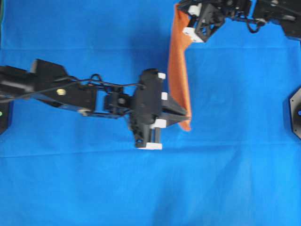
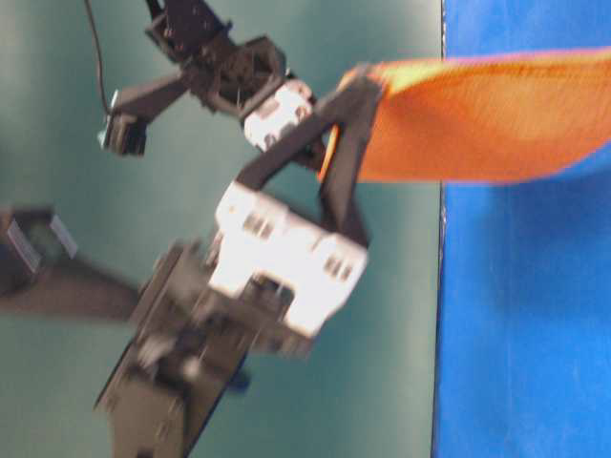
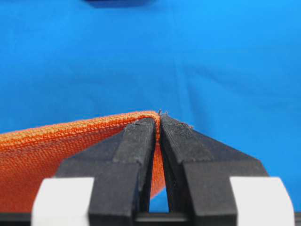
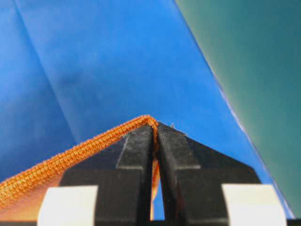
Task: Fold the orange towel.
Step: 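Lift the towel and fold the right half over onto the left half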
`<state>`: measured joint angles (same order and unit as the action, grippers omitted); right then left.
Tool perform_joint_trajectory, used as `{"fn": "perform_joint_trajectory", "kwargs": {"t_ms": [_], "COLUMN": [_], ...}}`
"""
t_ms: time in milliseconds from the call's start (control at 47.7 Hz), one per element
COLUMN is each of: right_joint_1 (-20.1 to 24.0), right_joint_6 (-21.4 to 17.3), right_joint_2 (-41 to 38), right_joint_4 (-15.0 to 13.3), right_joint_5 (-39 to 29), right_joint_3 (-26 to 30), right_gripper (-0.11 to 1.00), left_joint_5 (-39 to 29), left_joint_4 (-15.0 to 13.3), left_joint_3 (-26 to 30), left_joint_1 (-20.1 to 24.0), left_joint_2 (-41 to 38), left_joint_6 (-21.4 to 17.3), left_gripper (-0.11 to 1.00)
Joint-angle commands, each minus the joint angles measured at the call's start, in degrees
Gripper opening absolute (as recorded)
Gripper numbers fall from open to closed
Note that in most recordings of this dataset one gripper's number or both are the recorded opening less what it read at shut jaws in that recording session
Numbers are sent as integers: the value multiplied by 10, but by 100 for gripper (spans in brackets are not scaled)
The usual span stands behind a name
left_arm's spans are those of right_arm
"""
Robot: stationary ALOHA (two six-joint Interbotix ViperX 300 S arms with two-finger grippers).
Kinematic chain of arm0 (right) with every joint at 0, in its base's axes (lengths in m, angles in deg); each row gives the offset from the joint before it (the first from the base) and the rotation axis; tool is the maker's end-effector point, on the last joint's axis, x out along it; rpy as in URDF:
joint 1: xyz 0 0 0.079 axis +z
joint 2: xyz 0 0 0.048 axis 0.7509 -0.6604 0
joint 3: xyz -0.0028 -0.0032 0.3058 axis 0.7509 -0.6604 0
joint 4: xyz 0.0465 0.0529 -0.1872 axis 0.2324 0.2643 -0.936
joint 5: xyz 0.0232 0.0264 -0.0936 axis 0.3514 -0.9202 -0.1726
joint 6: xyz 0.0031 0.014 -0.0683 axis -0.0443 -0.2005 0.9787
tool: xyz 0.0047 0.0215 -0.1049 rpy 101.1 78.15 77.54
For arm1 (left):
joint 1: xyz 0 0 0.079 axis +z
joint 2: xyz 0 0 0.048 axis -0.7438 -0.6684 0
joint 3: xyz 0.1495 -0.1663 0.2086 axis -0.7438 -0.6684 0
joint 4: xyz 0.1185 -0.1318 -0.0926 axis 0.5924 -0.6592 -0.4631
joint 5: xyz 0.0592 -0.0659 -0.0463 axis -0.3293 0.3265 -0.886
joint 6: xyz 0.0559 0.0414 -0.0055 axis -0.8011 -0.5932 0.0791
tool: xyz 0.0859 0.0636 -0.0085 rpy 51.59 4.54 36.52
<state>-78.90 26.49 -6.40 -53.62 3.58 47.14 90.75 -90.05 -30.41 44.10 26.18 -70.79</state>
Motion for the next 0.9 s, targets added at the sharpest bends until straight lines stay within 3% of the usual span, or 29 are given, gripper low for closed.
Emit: {"fn": "perform_joint_trajectory", "kwargs": {"t_ms": [0,189,336,566,881], "right_joint_1": [-18,-19,-18,12,43], "right_joint_6": [-3,-9,-10,-9,-1], "right_joint_2": [37,90,102,45,-82], "right_joint_4": [-3,0,4,4,3], "right_joint_5": [2,1,1,9,18], "right_joint_3": [-17,-78,-100,-80,29], "right_gripper": [2,2,2,2,2], "left_joint_5": [7,4,3,16,41], "left_joint_4": [3,3,2,1,1], "left_joint_3": [54,126,127,76,-50], "left_joint_1": [-18,-29,-32,-54,-57], "left_joint_2": [-17,-72,-85,-68,-18], "left_joint_6": [-11,-33,-18,-2,49], "left_gripper": [2,2,2,2,2]}}
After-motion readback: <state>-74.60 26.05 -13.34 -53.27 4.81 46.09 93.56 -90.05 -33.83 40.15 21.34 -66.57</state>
